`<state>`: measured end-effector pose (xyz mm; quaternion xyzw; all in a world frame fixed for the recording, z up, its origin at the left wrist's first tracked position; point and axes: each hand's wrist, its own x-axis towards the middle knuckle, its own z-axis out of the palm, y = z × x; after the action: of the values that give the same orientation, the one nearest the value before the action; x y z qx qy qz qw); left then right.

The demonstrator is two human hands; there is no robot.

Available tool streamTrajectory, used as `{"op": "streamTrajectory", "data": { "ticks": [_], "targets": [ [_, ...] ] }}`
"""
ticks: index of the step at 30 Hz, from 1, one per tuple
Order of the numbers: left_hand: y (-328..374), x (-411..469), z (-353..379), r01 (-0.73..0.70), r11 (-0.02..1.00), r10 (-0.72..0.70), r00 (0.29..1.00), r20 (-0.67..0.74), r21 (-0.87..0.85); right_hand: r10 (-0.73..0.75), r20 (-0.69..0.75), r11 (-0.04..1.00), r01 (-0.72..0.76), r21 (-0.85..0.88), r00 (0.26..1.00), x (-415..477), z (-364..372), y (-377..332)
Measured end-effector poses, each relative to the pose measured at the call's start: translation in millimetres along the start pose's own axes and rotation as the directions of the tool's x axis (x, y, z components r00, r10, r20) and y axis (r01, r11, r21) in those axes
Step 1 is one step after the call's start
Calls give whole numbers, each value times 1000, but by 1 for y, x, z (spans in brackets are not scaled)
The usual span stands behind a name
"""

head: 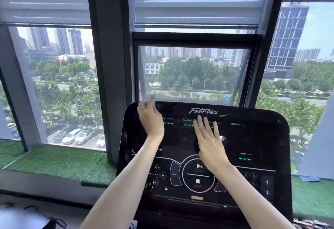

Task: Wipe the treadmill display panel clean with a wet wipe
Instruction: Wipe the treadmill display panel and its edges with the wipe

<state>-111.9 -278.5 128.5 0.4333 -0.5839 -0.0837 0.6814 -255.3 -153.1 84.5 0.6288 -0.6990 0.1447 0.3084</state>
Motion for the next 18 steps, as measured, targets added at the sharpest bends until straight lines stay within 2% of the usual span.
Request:
{"op": "streamTrajectory", "data": {
  "ticks": [1, 2, 4, 5, 6, 7, 9, 10, 11, 12, 13, 15, 16, 17, 18],
  "targets": [
    [11, -9, 5, -81, 996, 77, 993, 85, 45, -4, -11, 1000, 4, 3, 1000, 0, 1, -1],
    [21, -19, 11, -218, 974, 201, 958, 203, 62, -6, -18, 1000, 7, 10, 1000, 0, 2, -2],
    [29, -26, 15, -451, 892, 402, 821, 406, 30, -14, -13, 1000, 14, 3, 1000, -1, 1, -2],
    [27, -22, 13, -497, 868, 441, 778, 448, 9, -20, -3, 1000, 20, -8, 1000, -1, 1, 0],
    [21, -15, 10, -475, 880, 429, 789, 439, -7, -27, 4, 999, 27, -18, 1000, -1, 1, 1],
    [15, -7, 5, -392, 920, 370, 848, 380, -21, -35, 10, 999, 35, -25, 999, 0, 1, 3],
    [3, 4, -3, -126, 992, 129, 980, 150, -32, -55, 28, 997, 56, -43, 998, 0, 0, 5],
    [2, 2, -2, -34, 999, 34, 998, 54, -6, -63, 44, 996, 66, -55, 997, 0, 0, 6],
    [8, -4, 2, -17, 999, 16, 1000, 23, 43, -67, 61, 995, 71, -66, 996, -1, 0, 6],
    [17, -13, 8, -86, 992, 79, 994, 73, 95, -68, 72, 995, 73, -68, 995, -1, 0, 6],
    [27, -22, 14, -214, 970, 190, 964, 187, 116, -69, 77, 995, 74, -65, 995, -1, 0, 7],
    [36, -33, 20, -445, 893, 383, 826, 413, 62, -70, 81, 995, 76, -71, 994, -1, 0, 9],
    [34, -28, 18, -498, 867, 426, 778, 462, 38, -71, 81, 995, 77, -70, 994, -1, 0, 9],
    [29, -20, 14, -494, 868, 423, 782, 458, 42, -75, 79, 995, 80, -60, 994, -1, -1, 10],
    [22, -11, 8, -420, 905, 364, 841, 399, 61, -81, 75, 995, 84, -50, 994, -1, -2, 10]
  ]
}}
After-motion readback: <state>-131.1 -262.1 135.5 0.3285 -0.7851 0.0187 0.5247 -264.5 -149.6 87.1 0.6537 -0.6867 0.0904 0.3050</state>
